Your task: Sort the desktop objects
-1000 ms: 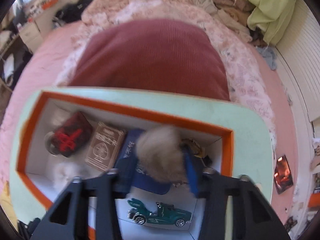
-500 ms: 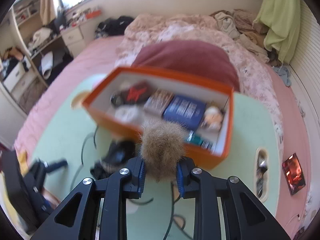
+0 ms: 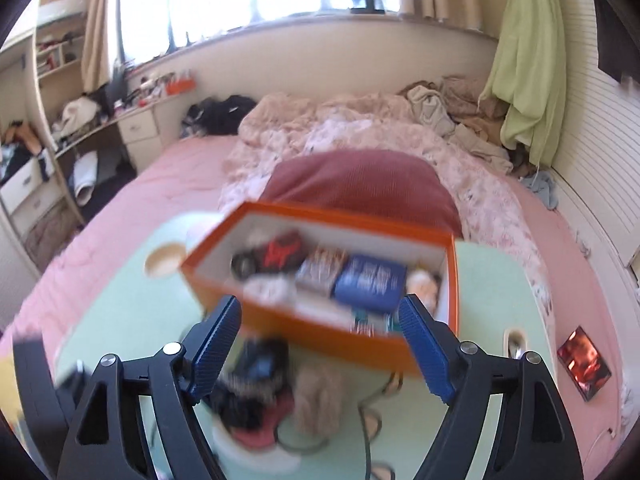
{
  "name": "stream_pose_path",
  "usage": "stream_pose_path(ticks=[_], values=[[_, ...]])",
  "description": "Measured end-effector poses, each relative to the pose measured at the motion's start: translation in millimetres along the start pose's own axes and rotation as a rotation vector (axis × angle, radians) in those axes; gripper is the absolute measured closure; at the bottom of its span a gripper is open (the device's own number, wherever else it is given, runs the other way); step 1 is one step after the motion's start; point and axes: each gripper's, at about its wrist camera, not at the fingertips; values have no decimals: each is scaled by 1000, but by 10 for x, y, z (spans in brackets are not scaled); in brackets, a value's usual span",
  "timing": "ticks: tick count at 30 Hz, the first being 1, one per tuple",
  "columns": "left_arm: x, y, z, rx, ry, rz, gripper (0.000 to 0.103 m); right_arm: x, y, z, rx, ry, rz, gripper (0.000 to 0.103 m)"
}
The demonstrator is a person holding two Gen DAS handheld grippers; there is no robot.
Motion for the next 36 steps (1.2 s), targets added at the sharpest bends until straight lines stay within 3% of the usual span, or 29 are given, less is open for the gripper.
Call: stream_pose_path(ticks=[2,4,6,8,13,18,32,36], values=[[2,-2,1,0,0,0,0,-259,99,-85,-66,30,58,24],[2,-1,0,0,0,0,0,-521,135,-184,-99,2,129,45],[2,0,-3,0,0,0,0,-739,76,-237,-104,-38,203,57],[1,0,-4,0,1,0,0,-698,-5,-270,-130,-2,172,57],[5,-5,2,-1,0,0,0,-565,-195,-292,-137,107,205,55],[6,-5,0,-1,0,0,0,-396,-340,-204,-127,53,176,52],[59,-64,1,-18,-12,-7,0,-304,-417,-190,-70,126,173,51],[58,-60,28,-12,-21,-11,0,-172,-425,-172,-67,142,116,51]])
Point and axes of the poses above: each gripper's, at about its wrist camera, not at the fingertips, and x roughly against the way its jaws point, z to its left, y to its top, and after that the axes turned 13 degrees about y, right-handed
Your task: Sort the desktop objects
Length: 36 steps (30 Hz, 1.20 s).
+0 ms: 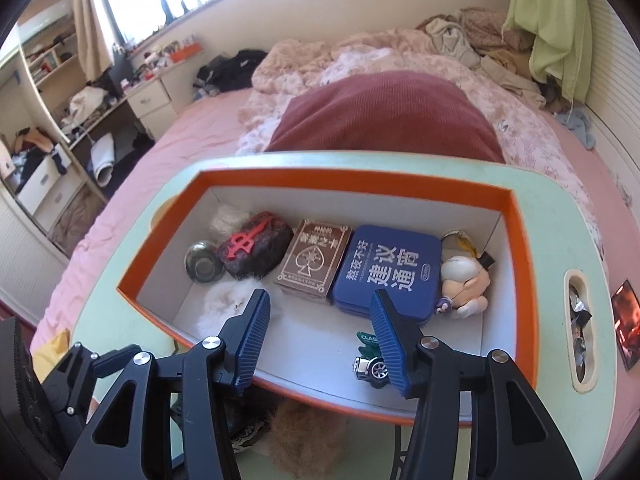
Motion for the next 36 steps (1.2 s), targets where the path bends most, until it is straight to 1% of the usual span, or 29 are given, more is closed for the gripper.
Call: stream_pose_path(ticks=[2,4,6,7,9,12,15,17,18,19,20,21,22,23,24,26,27,28,29,32,35,36], values=[[18,-3,29,14,-15,-11,0,158,-44,106,29,5,-52,50],[69,-11,75,34,-35,-36,0,327,-140,232,71,-33,-85,29],[129,-28,115,49,-79,-60,0,491,-327,332,102,-71,-110,28],[153,-40,139,56,-110,-66,0,521,-393,359,111,-80,-101,28],[174,-45,185,71,-146,-74,0,567,-622,395,126,-96,-71,28],[242,-40,289,115,-168,-106,0,552,-890,385,136,-117,-36,28],[348,16,361,140,-186,-144,1,428,-969,274,101,-141,25,28],[415,149,367,130,-178,-153,8,254,-985,142,41,-158,115,27],[443,257,374,122,-168,-150,18,234,-990,146,60,-208,99,26],[457,373,380,117,-164,-140,28,235,-995,140,54,-189,101,24],[455,517,380,108,-173,-121,33,238,-998,147,57,-186,101,24],[425,742,377,88,-202,-86,46,242,-1005,154,58,-188,98,24],[397,850,373,75,-215,-65,58,245,-1010,153,57,-187,97,24],[336,1018,353,58,-217,-31,62,247,-1019,145,54,-184,96,24],[235,1213,323,37,-197,15,66,253,-1023,138,50,-180,93,24],[-4,1477,244,-4,-131,105,67,268,-1037,132,46,-172,89,23],[-171,1589,190,-24,-73,161,67,275,-1047,131,45,-171,88,23],[-307,1643,135,-37,-27,205,67,273,-1058,132,45,-171,88,23],[-423,1679,85,-47,-2,238,67,277,-1061,135,46,-171,88,23],[-667,1720,-44,-61,-44,303,67,271,-1038,150,42,-168,86,23],[-835,1715,-143,-82,8,352,67,273,-1027,143,40,-164,84,23],[-865,1712,-176,-98,35,349,67,274,-1027,143,39,-165,84,23]])
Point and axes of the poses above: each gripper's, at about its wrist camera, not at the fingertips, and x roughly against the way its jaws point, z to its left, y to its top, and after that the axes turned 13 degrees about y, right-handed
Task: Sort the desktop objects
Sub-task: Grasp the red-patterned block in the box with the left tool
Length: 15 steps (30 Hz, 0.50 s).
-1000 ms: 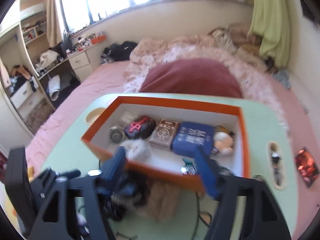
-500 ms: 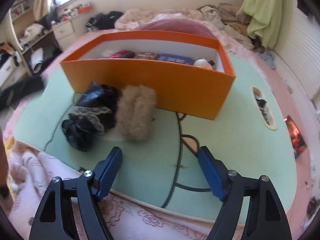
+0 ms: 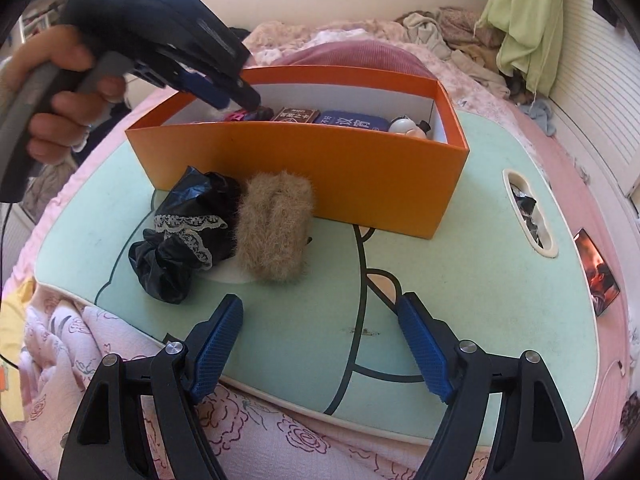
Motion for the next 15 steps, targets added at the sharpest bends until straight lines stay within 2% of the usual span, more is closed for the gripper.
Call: stream_pose_path(ticks=[1,5,10,13,15], values=[[-13,0,-24,-10,28,2,65,3,-2,4,0,1,-1,23],[-154,31,-21,-17,55,44,61,-4,10,11,0,1,-1,22],[-201,-33,-268,-153,215,-2,60,-14,20,31,-1,2,-2,21],[-179,-47,-252,-158,206,-16,60,-12,22,27,0,0,-1,21],[-140,-65,-206,-157,169,-32,60,-11,20,30,-2,1,-2,21]])
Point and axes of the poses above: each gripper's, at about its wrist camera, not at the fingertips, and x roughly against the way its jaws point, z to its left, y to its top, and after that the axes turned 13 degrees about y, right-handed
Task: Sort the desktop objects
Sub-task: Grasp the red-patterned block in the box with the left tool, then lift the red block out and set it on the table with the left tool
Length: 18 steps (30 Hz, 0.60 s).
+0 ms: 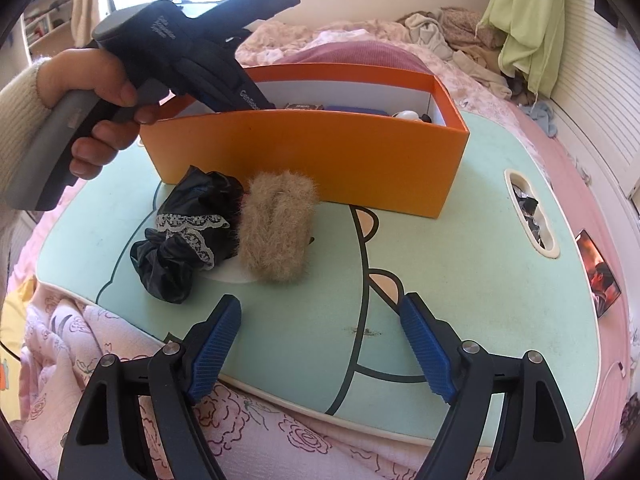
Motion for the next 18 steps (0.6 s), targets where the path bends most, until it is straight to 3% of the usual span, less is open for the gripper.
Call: stream_pose_path(ticks=[4,9,11,13,15,18], values=[[81,1,184,75,-138,-24,62,0,-1,10,-2,-1,0,21],[563,-180,595,210,-357,-170,62,5,-1,-2,-3,-2,-1,21],[790,-360,709,223,-401,-241,61,6,-3,2,-3,-2,-1,21],[978,-680,770,227,-391,-290,61,6,-1,-3,-1,-4,0,21],[980,-939,778,234,-364,-288,61,5,11,-25,-3,-3,-1,21],[849,-1298,647,232,-251,-269,61,2,12,-15,-3,-4,0,21]])
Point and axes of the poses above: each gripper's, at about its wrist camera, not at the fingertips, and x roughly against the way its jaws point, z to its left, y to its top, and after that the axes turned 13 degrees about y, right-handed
